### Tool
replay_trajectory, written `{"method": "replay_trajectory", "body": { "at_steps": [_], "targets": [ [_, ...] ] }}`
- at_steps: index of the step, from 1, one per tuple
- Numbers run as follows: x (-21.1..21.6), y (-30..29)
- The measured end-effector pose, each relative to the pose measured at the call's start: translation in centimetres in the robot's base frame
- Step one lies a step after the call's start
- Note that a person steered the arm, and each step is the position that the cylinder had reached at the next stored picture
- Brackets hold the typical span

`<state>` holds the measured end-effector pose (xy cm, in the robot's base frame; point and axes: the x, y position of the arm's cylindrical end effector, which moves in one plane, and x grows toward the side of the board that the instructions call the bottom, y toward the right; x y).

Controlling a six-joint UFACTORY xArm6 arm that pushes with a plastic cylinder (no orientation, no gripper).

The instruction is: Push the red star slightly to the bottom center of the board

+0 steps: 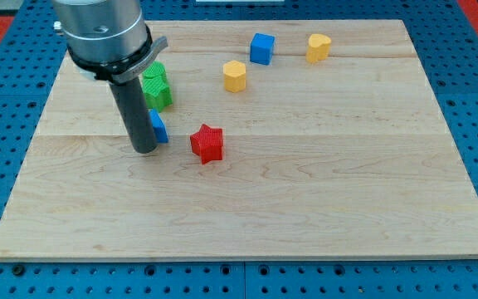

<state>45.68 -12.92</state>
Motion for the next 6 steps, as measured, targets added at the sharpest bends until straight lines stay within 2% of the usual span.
{"method": "replay_trajectory", "body": {
  "at_steps": [1,3,4,5,6],
  "targets": [
    [-2.2,-0.7],
    [-1.5,2.1],
    [-1.5,7.4],
    [-3.5,11.3],
    [-8.5,14.2]
  ]
}}
